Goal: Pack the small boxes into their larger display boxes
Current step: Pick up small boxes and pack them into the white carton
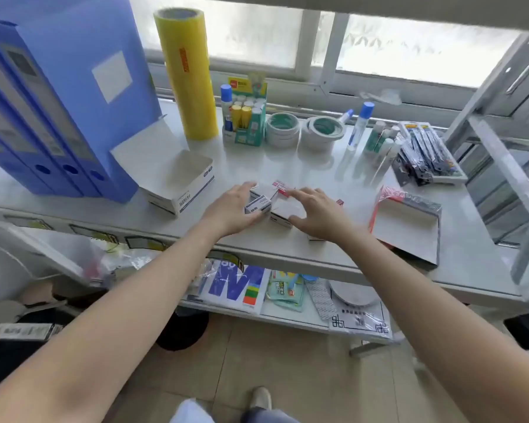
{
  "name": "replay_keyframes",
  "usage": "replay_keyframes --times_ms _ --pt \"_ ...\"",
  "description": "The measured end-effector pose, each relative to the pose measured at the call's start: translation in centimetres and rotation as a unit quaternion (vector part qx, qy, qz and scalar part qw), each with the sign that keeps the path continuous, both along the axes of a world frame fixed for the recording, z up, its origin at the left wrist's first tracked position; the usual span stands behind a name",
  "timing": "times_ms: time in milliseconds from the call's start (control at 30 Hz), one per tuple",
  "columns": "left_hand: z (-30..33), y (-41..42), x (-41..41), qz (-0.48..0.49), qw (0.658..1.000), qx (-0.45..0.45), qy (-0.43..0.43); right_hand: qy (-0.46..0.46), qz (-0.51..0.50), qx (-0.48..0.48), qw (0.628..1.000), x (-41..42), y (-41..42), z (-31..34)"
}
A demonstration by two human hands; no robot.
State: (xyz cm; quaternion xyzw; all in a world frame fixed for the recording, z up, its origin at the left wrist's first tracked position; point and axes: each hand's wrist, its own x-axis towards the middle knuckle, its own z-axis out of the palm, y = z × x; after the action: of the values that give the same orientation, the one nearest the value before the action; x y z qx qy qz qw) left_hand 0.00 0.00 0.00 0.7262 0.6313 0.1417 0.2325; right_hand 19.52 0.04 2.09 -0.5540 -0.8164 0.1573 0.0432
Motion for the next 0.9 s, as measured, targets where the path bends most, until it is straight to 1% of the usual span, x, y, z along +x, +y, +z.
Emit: replay_keyframes --times_ms 133,267,333,400,533,667,800,900 --pt "-0.7 0.8 0.4 0.022 1.000 0.001 -0.009 -0.020 -0.017 -0.001 1.000 0.3 0.4 -0.9" --pt "-1.5 1.5 0.5 0.022 0.999 0.024 0.001 -0.026 -0.021 -0.005 0.999 0.0 0.7 -1.8" --pt "-1.2 1.7 0.2 0.020 1.000 0.021 -0.008 -0.028 -0.025 -0.005 0.999 -0.2 0.9 -2.1" --pt "-0.9 1.8 -0.2 0.020 0.999 0.008 -0.036 -0.038 -0.033 -0.003 0.999 -0.5 1.2 -2.2" --pt "-0.8 1.6 -0.8 0.046 0.989 -0.028 -0.138 -0.046 -0.043 -0.002 0.998 -1.2 1.6 -2.5" --pt "-1.3 1.4 -1.0 0.069 0.976 -0.073 -0.195 -0.045 -0.046 0.002 0.998 -1.7 2.0 -2.9" --pt "-2.0 1.0 -1.1 0.092 0.949 -0.116 -0.280 -0.050 -0.050 0.006 0.997 -2.4 2.1 -3.1" --pt "-2.1 0.9 -1.3 0.104 0.928 -0.144 -0.327 -0.052 -0.054 0.003 0.997 -2.9 2.2 -3.2"
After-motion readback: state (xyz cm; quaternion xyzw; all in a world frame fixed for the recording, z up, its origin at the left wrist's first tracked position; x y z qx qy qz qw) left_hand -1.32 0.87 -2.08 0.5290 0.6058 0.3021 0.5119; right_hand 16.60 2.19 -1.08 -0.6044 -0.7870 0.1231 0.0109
